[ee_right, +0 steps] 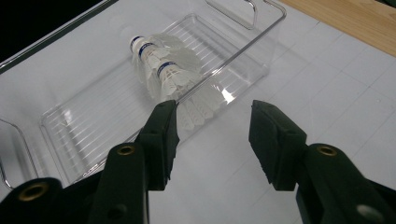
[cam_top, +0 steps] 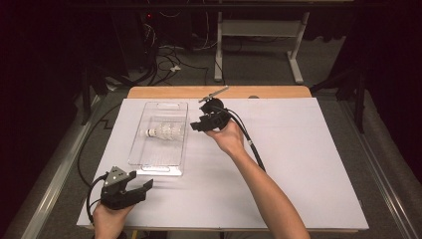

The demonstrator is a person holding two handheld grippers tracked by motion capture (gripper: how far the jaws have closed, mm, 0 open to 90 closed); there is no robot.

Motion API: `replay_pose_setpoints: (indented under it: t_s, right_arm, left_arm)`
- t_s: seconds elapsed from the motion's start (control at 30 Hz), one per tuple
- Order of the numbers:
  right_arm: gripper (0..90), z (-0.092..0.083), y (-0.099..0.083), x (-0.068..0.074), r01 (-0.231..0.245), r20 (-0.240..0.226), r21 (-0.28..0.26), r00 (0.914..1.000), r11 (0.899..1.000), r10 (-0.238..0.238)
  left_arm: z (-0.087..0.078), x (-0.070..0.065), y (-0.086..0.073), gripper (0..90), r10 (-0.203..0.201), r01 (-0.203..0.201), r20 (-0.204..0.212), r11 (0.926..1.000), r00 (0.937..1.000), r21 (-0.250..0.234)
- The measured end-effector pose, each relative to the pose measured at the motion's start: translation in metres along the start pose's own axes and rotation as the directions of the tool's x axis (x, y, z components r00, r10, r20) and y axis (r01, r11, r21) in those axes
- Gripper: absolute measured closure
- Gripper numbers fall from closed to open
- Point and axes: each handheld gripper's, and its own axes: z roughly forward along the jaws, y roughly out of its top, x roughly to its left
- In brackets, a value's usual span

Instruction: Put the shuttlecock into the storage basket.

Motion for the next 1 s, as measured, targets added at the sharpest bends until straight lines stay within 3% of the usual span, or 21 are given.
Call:
replay_pose_setpoints:
  t_s: [0.2, 0.83, 1.0]
  right_arm:
    - [46.2, -0.003, -0.006, -0.005, -0.008, 0.014, -0.014, 0.9999, 1.000, 0.008]
    - [45.9, -0.012, -0.028, -0.013, -0.012, 0.047, -0.018, 0.9988, 1.000, 0.013]
    - [45.9, -0.013, -0.034, -0.012, -0.004, 0.045, -0.022, 0.9990, 1.000, 0.005]
  left_arm:
    - [0.000, 0.000, 0.000, 31.3, -0.004, 0.004, -0.001, 1.0000, 1.0000, -0.003]
    - [0.000, 0.000, 0.000, 31.3, 0.008, -0.008, 0.002, 1.0000, 1.0000, -0.004]
    - [-0.001, 0.000, 0.000, 31.3, -0.004, 0.004, -0.001, 1.0000, 1.0000, -0.008]
